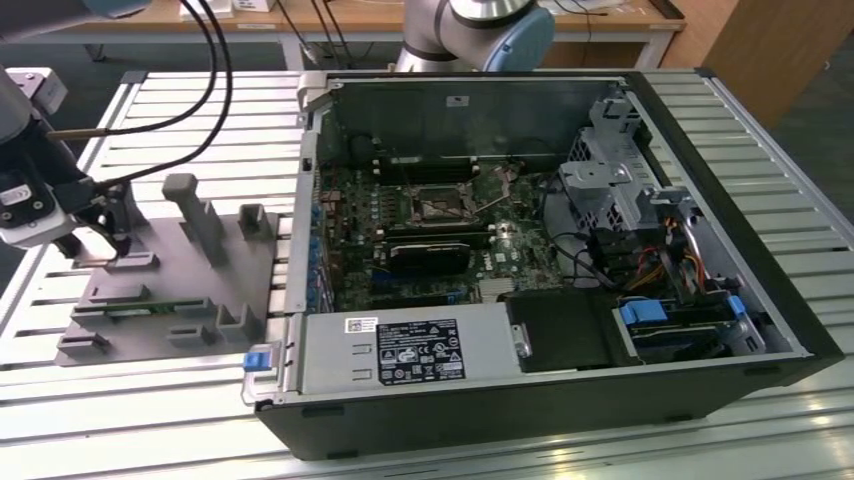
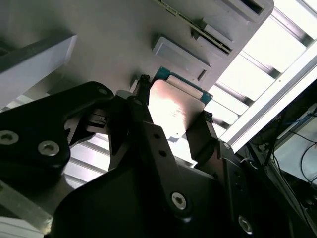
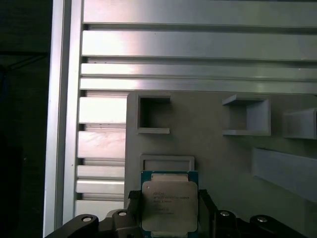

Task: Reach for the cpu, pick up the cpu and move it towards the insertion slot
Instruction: 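Pick up the cpu and move it towards the insertion slot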

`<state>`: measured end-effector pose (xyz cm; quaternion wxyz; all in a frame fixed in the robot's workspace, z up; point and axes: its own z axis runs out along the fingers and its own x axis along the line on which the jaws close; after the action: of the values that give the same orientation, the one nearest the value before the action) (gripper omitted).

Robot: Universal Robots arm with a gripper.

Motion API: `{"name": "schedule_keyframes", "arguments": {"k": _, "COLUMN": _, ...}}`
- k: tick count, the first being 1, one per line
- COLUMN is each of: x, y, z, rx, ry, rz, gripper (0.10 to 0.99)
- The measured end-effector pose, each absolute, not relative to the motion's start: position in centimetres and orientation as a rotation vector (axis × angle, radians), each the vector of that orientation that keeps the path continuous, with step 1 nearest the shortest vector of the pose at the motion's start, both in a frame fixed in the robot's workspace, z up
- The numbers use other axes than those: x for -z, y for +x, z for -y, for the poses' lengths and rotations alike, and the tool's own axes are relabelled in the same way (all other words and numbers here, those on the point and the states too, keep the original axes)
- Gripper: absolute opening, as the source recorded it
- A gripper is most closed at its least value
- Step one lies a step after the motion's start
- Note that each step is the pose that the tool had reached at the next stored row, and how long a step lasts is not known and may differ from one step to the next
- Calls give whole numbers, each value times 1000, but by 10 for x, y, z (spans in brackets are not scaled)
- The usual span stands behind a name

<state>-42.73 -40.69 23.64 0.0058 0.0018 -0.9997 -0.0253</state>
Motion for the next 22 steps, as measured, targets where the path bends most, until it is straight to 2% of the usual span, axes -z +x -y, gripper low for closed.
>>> {"name": "schedule_keyframes", "arguments": {"k": 22, "x": -249, "y": -427, "z": 407, "rx": 79, "ry": 6, "rz": 3129, "gripper": 541}}
